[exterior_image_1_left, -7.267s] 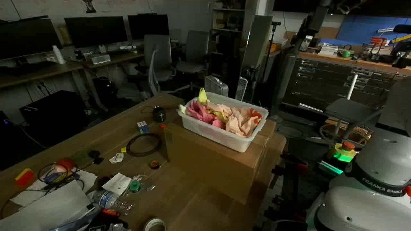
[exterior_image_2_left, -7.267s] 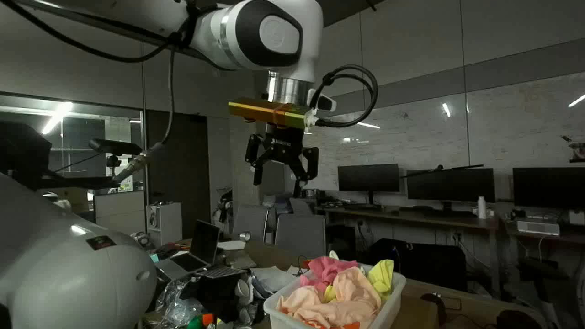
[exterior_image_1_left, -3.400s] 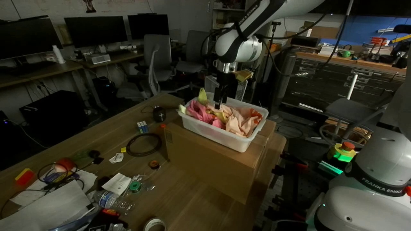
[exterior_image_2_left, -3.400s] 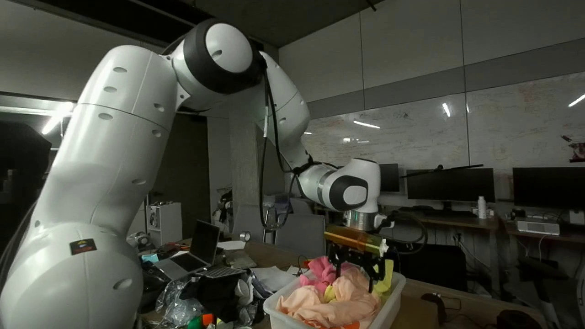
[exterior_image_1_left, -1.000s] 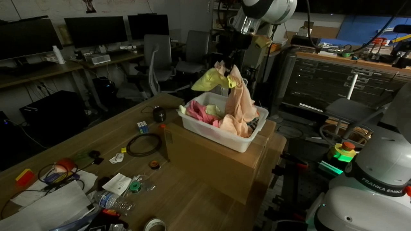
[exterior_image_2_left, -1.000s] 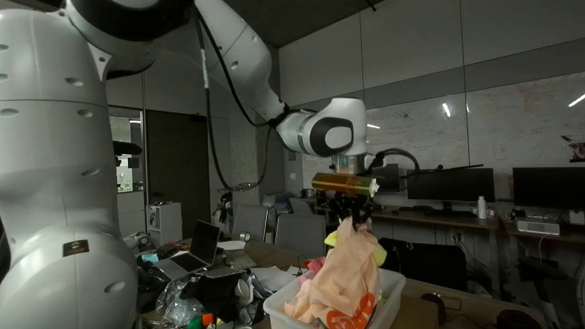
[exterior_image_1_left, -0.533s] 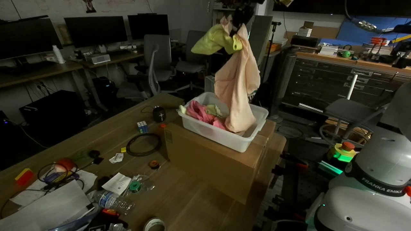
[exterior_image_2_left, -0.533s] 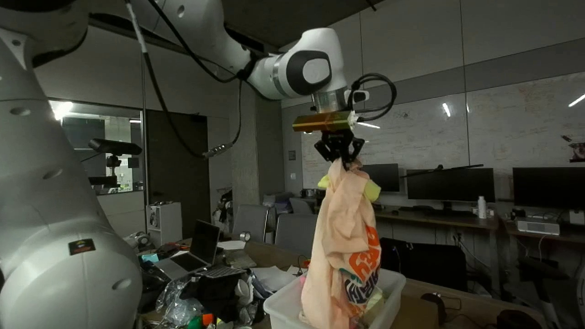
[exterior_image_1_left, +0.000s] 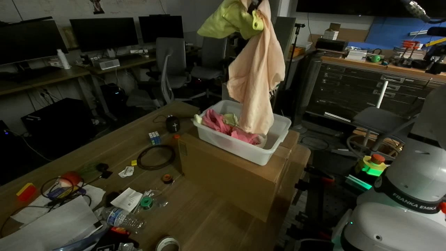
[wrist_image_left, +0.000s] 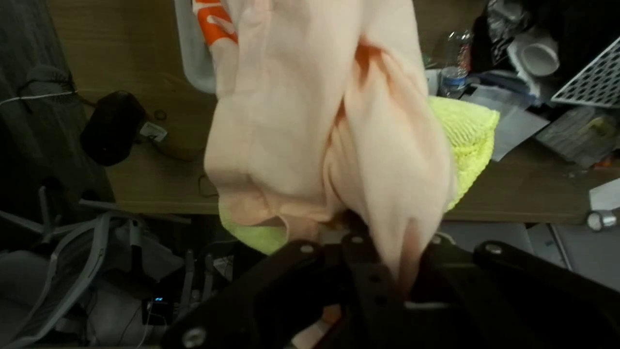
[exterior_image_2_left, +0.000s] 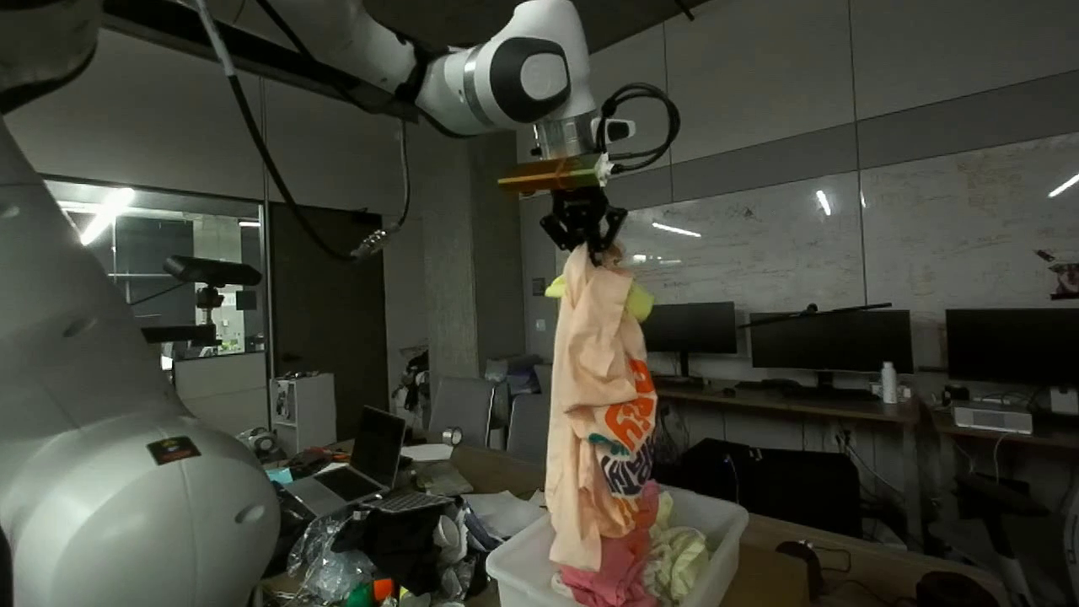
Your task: Pick up the fabrics from the plastic dish and put them on the table. Pick up the plastic dish from the box and put it on the table.
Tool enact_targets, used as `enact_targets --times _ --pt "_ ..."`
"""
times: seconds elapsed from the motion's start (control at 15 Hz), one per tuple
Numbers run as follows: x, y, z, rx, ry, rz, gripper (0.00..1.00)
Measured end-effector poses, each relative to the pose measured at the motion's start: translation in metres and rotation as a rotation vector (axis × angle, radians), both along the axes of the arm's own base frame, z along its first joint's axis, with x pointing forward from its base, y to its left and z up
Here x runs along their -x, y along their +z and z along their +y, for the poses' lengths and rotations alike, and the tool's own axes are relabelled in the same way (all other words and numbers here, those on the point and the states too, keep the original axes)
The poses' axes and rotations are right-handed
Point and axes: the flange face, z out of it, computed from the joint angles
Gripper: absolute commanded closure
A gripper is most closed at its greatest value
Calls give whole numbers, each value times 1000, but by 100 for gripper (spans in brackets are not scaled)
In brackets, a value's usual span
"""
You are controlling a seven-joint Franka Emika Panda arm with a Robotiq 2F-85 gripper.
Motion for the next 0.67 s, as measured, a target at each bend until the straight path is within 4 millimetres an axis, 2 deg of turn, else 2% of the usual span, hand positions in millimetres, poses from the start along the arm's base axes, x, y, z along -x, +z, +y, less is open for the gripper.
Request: enact_targets --times 0.33,0.67 --pt "3 -10 71 -111 200 202 96" --pt "-4 -28 145 -214 404 396 96"
